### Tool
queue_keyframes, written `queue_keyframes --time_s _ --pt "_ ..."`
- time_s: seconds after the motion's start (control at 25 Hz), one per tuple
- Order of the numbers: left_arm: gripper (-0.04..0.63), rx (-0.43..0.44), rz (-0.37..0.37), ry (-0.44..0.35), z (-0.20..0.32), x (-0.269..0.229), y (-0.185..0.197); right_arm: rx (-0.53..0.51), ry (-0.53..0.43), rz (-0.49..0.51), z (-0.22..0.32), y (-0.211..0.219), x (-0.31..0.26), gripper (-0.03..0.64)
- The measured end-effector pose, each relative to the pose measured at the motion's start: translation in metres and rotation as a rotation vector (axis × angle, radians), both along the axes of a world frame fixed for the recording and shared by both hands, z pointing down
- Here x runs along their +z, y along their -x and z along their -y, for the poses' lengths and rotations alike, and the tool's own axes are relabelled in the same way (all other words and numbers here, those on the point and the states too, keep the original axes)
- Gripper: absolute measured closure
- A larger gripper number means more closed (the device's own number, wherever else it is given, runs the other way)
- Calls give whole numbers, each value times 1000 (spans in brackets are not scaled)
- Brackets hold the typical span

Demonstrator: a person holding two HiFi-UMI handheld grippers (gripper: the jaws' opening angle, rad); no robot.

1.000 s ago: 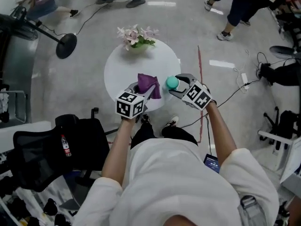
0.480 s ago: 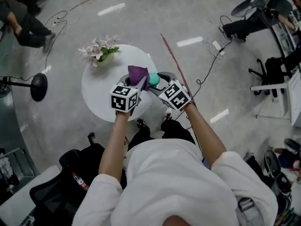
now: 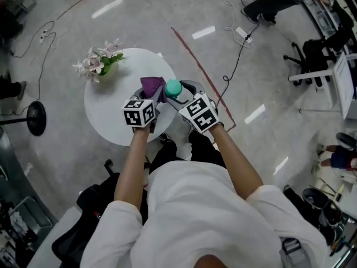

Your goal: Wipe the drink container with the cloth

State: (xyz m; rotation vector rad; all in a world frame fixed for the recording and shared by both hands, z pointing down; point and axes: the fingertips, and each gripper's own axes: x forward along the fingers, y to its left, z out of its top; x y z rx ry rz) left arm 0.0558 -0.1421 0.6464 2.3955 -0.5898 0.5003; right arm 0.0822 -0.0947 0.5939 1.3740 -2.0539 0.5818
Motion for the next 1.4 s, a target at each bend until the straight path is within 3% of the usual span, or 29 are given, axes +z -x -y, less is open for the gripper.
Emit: queue_keyframes --time_s 0.36,0.6,0.84,0.96,1.08,1.28,1.4 --pt "474 24 104 84 -3 78 -3 12 2 1 -2 -2 -2 318" --pt "472 62 270 84 -6 128 2 5 7 4 0 0 -1 318" --pt "471 -7 254 78 -7 118 8 -78 60 8 -6 1 5 301" --pt "471 -49 247 69 -12 103 20 -194 77 -6 -14 0 6 247" --pt "471 -122 233 82 -17 83 39 -356 46 -25 -22 -5 0 236" --pt "471 -274 186 86 -24 38 61 -723 24 -58 -22 -15 -17 233" --pt "471 -335 144 61 -30 9 54 -1018 5 -160 -25 -23 -22 233"
